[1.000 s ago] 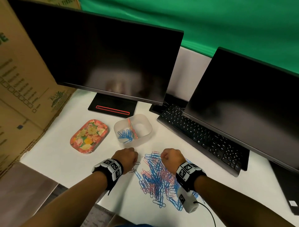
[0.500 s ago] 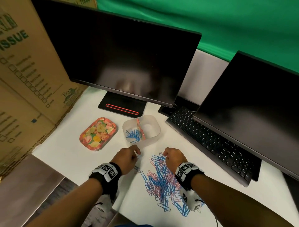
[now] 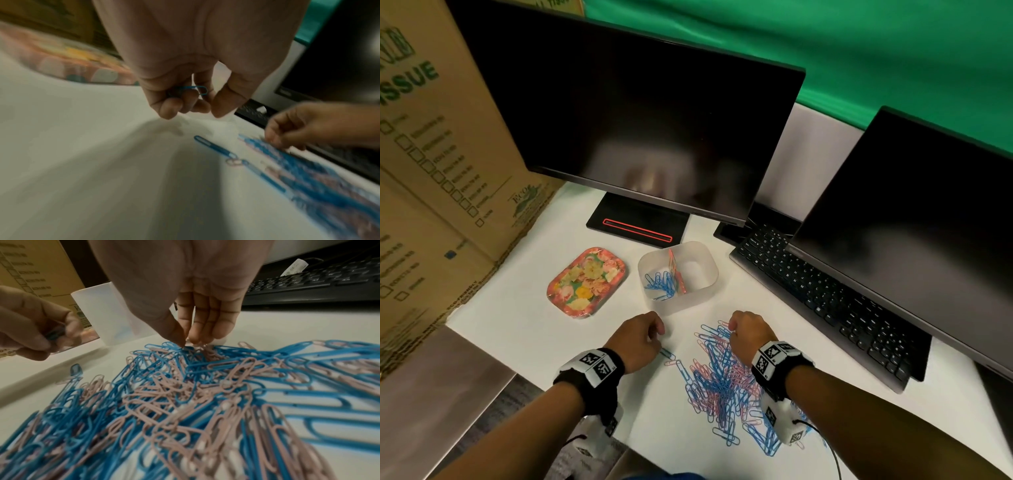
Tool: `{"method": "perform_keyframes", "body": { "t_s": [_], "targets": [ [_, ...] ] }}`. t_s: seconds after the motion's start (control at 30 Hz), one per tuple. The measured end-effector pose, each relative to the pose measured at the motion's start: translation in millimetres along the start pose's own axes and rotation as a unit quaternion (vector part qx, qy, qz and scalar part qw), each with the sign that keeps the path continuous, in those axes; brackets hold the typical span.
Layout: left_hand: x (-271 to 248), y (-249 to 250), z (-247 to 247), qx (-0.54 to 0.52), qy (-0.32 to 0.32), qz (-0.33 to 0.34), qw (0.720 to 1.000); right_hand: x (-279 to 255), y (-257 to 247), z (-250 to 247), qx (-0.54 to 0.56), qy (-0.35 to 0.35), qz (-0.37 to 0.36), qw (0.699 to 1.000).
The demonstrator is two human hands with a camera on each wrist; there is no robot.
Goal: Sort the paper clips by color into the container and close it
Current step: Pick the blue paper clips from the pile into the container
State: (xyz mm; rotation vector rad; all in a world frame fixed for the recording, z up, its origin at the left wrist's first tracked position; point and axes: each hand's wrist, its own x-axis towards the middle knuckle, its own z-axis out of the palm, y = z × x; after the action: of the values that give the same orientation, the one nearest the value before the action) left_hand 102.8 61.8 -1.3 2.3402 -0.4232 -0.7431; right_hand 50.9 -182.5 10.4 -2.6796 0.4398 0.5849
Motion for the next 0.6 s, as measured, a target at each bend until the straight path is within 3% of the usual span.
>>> {"method": "perform_keyframes", "body": {
  "t_s": [0.13,0.23,0.43,0.6],
  "targets": [
    [4,-1,10,0.156,-0.04,0.039,0.986,-2,-6,1,-0.01,-0.004,-0.027,1.0],
    [4,-1,12,0.193,-0.043,0.047,0.979,-2,-9,1,-0.014,-0.013,-0.023,1.0],
    [5,2,13,0.198,-0.045,0.047,0.978,0,-4,1,-0.012,-0.023,-0.001,1.0],
    [2,11,9,0.113,-0.017,0.04,0.993,-5,4,0,0.04,0.031,0.023,0.998]
  ]
}}
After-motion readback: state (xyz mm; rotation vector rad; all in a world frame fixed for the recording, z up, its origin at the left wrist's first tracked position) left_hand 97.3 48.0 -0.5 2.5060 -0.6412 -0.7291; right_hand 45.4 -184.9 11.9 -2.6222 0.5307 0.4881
